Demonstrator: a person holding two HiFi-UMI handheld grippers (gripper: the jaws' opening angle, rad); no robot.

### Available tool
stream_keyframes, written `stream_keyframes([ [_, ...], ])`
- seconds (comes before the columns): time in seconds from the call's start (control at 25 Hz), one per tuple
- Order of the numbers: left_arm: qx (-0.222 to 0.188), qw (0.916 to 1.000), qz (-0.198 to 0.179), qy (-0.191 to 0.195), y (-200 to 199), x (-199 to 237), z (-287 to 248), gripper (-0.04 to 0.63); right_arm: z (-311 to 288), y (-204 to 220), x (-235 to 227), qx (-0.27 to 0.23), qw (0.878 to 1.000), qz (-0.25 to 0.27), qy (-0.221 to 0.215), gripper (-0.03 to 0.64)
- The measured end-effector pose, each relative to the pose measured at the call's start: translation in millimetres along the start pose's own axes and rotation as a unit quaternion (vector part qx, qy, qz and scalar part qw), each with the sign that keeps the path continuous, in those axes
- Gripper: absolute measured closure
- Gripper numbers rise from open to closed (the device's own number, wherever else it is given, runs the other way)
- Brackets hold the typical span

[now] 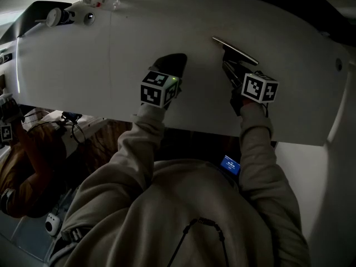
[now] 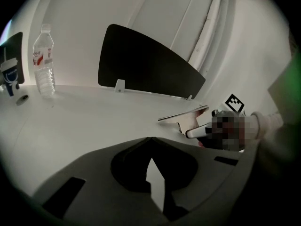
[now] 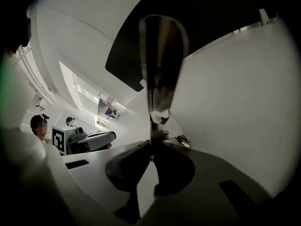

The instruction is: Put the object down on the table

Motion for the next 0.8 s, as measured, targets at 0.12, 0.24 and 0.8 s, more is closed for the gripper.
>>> stream_keyframes([
  [0.12, 0.003, 1.0000, 0.003, 0.002, 3, -1, -3, 0.591, -1, 0, -1, 0.002, 1.000, -0.006, -0.006, 0.584],
  [0.24, 0.002, 1.0000, -0.002, 0.000, 1, -4, -4, 0.591, 0, -2, -1, -0.003, 1.000, -0.001, -0.018, 0.583],
  [0.8, -0.013, 0.9999, -0.009, -0.004, -9, 0, 11, 0.591, 1, 5, 8, 0.010, 1.000, 0.001, -0.010, 0.525],
])
Point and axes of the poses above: the fingertips, and each gripper's own axes: z backward along the fingers, x to its left, y out of its underside, the point moved 7 cm from there along z, backward along the fingers, and after that the axes turned 8 degrees about x, right-handed, at the moved point
